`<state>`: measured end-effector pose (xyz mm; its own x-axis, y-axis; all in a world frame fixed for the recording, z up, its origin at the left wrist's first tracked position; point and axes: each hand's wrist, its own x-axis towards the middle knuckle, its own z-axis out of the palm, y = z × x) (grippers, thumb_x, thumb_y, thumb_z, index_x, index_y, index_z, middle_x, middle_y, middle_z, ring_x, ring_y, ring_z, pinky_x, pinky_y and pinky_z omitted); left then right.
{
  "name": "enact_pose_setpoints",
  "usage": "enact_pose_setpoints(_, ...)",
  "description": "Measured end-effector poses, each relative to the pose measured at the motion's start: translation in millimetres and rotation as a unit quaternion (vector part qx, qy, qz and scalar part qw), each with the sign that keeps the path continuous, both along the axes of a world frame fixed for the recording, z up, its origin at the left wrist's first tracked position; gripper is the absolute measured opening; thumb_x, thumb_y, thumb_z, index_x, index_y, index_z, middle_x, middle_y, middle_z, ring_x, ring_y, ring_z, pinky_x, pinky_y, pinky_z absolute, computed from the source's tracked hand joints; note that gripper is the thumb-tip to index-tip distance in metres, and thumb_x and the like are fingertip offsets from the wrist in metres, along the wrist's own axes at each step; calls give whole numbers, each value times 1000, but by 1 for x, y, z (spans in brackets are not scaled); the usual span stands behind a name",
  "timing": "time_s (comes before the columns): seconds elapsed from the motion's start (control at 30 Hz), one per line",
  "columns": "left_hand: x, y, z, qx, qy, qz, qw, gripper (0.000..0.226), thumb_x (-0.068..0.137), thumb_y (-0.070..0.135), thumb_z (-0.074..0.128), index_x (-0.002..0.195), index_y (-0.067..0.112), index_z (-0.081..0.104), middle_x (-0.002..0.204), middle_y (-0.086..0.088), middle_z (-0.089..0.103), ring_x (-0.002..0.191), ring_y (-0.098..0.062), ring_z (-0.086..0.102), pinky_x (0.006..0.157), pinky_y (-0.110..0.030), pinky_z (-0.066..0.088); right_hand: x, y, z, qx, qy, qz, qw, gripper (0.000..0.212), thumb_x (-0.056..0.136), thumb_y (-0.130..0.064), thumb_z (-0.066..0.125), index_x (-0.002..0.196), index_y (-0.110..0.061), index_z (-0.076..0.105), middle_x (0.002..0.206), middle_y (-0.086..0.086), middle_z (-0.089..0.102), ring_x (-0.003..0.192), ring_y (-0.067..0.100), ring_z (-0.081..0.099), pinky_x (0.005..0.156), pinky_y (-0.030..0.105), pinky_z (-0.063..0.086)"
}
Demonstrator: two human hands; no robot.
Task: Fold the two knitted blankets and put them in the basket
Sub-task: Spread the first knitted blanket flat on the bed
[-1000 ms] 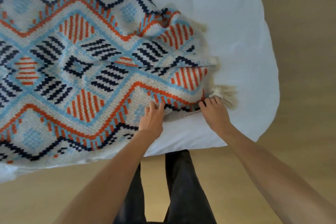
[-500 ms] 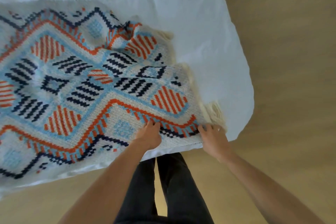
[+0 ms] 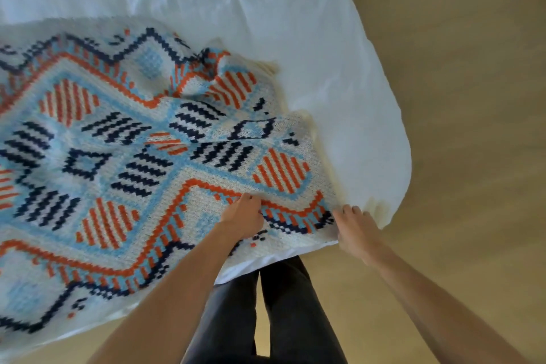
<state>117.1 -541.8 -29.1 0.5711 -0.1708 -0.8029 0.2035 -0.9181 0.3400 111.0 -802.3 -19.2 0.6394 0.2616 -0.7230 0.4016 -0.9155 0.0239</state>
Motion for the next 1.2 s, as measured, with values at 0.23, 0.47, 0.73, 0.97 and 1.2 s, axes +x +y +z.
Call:
enact_pose_setpoints(0.23, 66, 68, 18, 4, -93, 74, 993, 31, 96, 14, 38, 126, 11, 44, 131, -11, 41, 113, -29, 45, 73, -35, 45, 80, 90, 14, 65, -100, -15, 993, 35, 92, -14, 44, 126, -9, 47, 117, 12, 55, 104, 27, 52, 83, 35, 46)
enact_pose_setpoints(0.47, 150, 104, 31, -19, -251, 135, 958, 33, 92, 10, 43, 125, 9, 45, 128, -13, 39, 118, -29, 39, 85, -33, 41, 169, 174, 20, 167, -198, -39, 965, 32, 94, -14, 41, 123, -4, 51, 119, 16, 56, 108, 30, 51, 89, 38, 43)
enact_pose_setpoints(0.73, 225, 147, 14, 59, -336, 114, 933, 57, 91, 8, 43, 144, 9, 22, 152, -11, 21, 143, -27, 11, 115, -39, 16, 260, 237, 5, 286, -213, -17, 934, 32, 94, -12, 49, 125, -7, 54, 129, 11, 54, 119, 28, 49, 102, 39, 35)
enact_pose_setpoints(0.97, 242, 172, -13, 156, -228, 16, 961, 77, 82, 11, 63, 144, 13, 18, 149, -13, 24, 138, -33, 24, 113, -45, 25, 301, 275, -26, 283, -100, 73, 951, 86, 79, -3, 64, 149, -23, 16, 158, 6, 12, 143, 30, 15, 113, 47, 20)
enact_pose_setpoints(1.2, 224, 191, -14, 208, -65, 105, 970, 65, 85, 15, 60, 137, 21, 22, 118, -17, 45, 100, -33, 50, 75, -41, 46, 284, 271, -44, 201, -109, 101, 968, 64, 79, -2, 62, 136, -20, 37, 123, 14, 48, 103, 29, 52, 88, 37, 44)
